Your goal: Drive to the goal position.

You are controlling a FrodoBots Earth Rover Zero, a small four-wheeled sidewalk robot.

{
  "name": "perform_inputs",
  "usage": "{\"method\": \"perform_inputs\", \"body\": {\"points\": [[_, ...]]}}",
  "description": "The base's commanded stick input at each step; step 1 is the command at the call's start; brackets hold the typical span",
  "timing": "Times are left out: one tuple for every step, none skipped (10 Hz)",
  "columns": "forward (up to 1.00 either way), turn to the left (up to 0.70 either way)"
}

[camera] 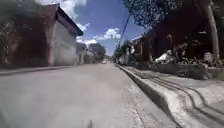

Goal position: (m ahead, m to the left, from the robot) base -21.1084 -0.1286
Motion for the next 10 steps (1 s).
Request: {"method": "perform_inputs", "body": {"points": [[1.00, 0.00], [1.00, 0.00], [1.00, 0.00], [1.00, 0.00], [1.00, 0.00], [1.00, 0.00], [1.00, 0.00], [1.00, 0.00], [1.00, 0.00], [1.00, 0.00]]}}
